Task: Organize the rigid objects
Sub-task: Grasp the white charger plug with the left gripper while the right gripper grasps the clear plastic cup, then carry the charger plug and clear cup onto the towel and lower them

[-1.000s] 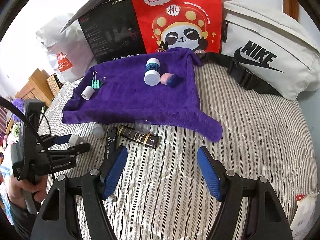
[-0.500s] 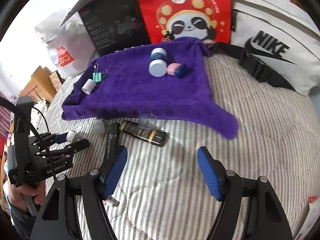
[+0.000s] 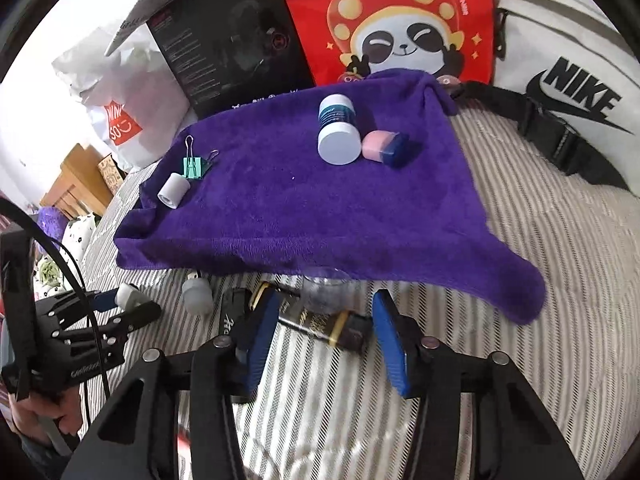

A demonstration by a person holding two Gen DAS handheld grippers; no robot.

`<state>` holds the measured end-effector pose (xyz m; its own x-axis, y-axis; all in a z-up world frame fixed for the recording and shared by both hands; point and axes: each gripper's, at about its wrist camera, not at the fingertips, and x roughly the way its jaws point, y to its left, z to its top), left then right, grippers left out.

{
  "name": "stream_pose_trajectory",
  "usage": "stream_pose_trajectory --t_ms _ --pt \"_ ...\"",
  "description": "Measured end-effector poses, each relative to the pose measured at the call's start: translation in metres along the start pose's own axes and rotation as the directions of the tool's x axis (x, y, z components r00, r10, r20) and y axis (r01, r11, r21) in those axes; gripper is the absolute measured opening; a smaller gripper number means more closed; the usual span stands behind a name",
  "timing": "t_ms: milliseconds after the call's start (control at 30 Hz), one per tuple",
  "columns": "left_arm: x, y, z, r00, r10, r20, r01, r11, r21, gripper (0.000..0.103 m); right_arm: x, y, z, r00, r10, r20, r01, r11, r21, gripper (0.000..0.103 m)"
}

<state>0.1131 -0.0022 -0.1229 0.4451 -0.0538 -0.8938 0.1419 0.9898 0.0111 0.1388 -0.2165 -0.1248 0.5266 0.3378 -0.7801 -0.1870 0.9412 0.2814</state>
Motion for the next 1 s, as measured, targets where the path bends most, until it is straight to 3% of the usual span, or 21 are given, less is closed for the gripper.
stream_pose_trajectory --t_ms 367,567,1000 --pt "-0.004 0.003 -0.007 0.999 -0.022 0.028 0.022 1.0 -0.014 0.043 0.02 0.009 0.003 1.0 -0.011 0.008 0.011 0.999 -0.034 0.027" --pt "-0.005 0.003 -0.01 0.999 -0.022 0.027 0.022 1.0 -0.01 0.043 0.006 0.007 -0.002 0.999 -0.044 0.002 0.044 0.998 -0.05 0.027" --pt "-0.029 0.023 -0.008 0.997 -0.056 0.051 0.058 0.997 -0.047 0.042 -0.013 0.008 -0.002 1.0 -0.022 0.003 0.022 0.997 -0.08 0.027"
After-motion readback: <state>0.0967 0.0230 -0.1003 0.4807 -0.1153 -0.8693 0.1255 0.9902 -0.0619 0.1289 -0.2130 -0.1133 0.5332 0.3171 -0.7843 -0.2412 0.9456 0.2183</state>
